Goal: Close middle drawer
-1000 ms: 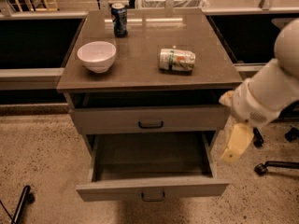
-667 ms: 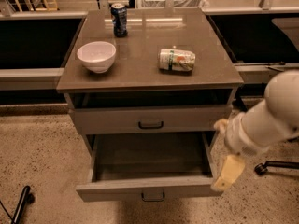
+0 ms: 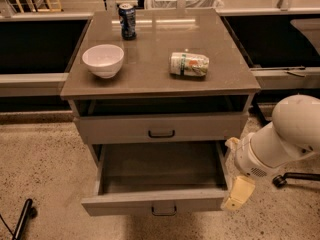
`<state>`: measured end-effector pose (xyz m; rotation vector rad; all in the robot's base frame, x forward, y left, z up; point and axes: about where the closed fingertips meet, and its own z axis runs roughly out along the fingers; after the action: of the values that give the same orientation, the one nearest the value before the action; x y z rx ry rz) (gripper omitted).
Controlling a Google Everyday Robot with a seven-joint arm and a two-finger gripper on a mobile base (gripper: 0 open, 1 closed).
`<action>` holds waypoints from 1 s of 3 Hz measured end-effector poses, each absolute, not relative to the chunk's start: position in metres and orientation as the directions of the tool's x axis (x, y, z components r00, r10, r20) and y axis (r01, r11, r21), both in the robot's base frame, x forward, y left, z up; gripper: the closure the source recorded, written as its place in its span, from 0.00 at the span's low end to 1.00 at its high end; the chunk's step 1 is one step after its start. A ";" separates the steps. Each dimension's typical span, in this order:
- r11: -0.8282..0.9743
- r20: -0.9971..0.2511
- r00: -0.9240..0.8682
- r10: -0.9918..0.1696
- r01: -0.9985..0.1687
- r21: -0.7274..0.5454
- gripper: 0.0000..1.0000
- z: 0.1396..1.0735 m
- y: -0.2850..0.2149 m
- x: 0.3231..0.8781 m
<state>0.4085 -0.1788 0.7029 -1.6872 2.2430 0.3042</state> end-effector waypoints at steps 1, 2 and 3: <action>0.253 -0.368 -0.226 -0.902 -0.967 -0.026 0.00 0.661 -0.181 0.410; 0.204 -0.376 -0.153 -0.914 -0.974 -0.098 0.03 0.614 -0.183 0.412; 0.121 -0.393 -0.050 -0.918 -0.980 -0.158 0.21 0.574 -0.173 0.413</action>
Offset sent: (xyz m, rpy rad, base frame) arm 0.0154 -0.0065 -0.1452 -0.0208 -0.2115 0.1362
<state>0.4129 -0.1729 0.5740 -1.8378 2.0101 0.2126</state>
